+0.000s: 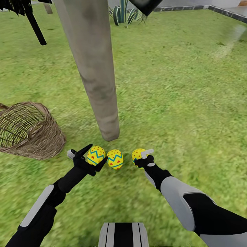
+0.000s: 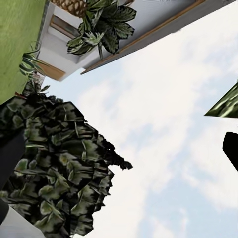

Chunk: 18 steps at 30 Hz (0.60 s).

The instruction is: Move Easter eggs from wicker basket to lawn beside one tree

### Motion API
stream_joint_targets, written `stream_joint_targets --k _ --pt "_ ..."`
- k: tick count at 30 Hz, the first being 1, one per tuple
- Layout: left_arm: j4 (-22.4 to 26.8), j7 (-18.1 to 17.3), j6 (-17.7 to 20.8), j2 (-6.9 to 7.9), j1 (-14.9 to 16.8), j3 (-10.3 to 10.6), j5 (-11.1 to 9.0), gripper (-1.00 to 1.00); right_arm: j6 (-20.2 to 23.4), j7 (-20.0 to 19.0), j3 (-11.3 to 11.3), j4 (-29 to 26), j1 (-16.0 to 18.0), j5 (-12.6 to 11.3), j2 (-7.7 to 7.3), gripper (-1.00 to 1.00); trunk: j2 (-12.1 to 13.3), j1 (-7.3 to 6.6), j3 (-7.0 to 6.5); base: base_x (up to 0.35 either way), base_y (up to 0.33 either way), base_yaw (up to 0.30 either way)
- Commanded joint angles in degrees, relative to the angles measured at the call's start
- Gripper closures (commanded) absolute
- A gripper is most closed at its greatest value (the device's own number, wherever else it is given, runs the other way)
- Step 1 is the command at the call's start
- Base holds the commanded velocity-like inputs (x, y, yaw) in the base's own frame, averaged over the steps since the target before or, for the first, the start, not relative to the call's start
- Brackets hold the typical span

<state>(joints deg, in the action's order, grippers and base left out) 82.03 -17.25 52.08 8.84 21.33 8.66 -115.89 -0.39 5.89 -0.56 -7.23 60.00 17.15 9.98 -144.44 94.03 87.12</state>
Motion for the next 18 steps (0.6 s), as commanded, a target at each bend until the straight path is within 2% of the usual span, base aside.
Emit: stream_joint_targets --k 1,11,16,18 --pt "0.0 -0.4 0.0 0.04 0.0 0.1 0.1 -1.00 0.0 0.3 -0.1 0.0 0.0 0.3 0.02 1.00 0.0 0.01 0.26 0.000 0.000 0.000" --pt "-0.1 -0.4 0.0 0.04 0.0 0.1 0.2 -1.00 -0.2 -0.1 -0.1 -0.5 0.0 0.2 0.02 1.00 -0.2 0.27 2.47 0.000 0.000 0.004" --pt "-0.5 -0.4 0.0 0.15 0.0 0.0 0.1 -1.00 -1.4 0.1 -0.1 -0.5 0.0 0.1 0.02 1.00 -0.2 0.40 3.58 0.000 0.000 0.227" --pt "-0.8 -0.4 0.0 0.20 0.0 0.0 0.0 -1.00 -1.5 0.1 -0.1 -0.5 0.0 0.1 0.02 1.00 -0.2 0.40 3.58 0.000 0.000 0.057"
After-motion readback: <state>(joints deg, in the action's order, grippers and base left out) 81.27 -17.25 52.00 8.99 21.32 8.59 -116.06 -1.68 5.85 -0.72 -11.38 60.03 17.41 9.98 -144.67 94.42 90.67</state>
